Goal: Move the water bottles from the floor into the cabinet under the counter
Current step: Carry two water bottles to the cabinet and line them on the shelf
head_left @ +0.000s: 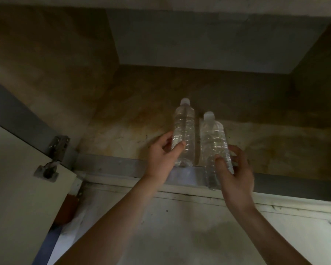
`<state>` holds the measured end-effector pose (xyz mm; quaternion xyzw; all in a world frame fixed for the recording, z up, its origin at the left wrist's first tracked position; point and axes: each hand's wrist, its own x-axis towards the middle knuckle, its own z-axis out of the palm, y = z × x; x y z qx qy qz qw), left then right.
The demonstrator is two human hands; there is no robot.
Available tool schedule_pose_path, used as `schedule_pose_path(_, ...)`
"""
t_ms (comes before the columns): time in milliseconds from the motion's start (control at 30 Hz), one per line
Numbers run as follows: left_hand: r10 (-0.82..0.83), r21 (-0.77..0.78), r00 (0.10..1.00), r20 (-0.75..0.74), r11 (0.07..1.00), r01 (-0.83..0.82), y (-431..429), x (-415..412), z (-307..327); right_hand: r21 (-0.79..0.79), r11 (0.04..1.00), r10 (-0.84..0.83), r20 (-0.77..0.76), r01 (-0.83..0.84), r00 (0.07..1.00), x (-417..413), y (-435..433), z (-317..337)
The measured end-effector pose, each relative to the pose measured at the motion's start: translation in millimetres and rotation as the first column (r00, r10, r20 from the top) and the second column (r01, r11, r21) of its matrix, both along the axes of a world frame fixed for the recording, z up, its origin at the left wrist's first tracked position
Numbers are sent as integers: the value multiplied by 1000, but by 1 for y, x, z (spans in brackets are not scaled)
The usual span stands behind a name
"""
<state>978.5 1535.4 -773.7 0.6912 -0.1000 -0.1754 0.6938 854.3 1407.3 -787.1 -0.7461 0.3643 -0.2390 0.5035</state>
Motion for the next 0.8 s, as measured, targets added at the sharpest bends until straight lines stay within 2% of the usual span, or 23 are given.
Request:
schedule_pose_path(467, -5, 6, 1000, 9, 1000, 4, 0, 4, -3, -33, 998, -47, -30, 46, 998, 56, 2, 5)
schedule_pose_path(800, 5, 20, 999, 41, 1000, -6, -2, 3, -3, -40, 999, -15, -39, 13, 999, 58, -5, 0)
